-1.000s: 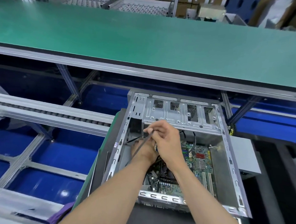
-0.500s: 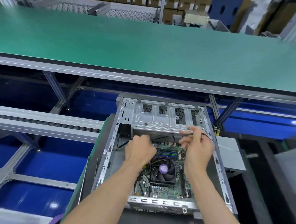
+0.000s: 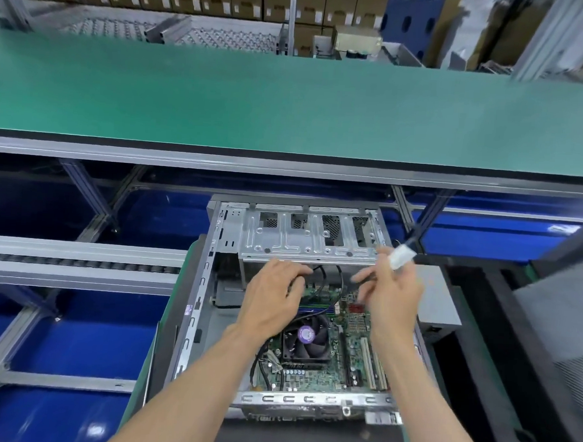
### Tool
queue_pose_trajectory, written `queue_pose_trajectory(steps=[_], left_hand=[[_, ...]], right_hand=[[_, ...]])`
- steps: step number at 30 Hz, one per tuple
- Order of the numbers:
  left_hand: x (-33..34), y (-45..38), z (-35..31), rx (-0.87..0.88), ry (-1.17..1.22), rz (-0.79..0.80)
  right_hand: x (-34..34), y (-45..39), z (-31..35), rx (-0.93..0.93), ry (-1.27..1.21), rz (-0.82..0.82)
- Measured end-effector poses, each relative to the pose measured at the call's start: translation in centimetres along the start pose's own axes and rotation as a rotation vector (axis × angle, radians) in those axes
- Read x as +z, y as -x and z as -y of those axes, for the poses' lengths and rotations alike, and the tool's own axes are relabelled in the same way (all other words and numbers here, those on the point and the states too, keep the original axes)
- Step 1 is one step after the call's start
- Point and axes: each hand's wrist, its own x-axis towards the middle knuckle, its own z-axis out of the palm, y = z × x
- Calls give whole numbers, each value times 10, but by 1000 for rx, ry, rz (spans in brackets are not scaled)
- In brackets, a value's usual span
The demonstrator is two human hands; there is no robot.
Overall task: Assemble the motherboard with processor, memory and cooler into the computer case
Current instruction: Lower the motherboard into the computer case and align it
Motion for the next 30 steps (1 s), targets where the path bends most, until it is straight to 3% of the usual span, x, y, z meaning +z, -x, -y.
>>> queue_pose_trajectory(steps=[6,9,14,19,24,30], left_hand=[[3,-15,-25,-248,543,87],[11,-24,-30,-402,771,120],[21,-25,-23,-428,848,114],[20,-24,-11,-382,741,193],[19,-23,-7,-288,700,309],[21,-23,-6,-265,636,340]], right_hand=[[22,26,-25,327,213,551],[26,25,-30,422,301,640],[18,16,-32,457,491,530],[8,9,-26,285,441,140],[15,5,-19,148,184,217],[12,5,-23,10,322,211]])
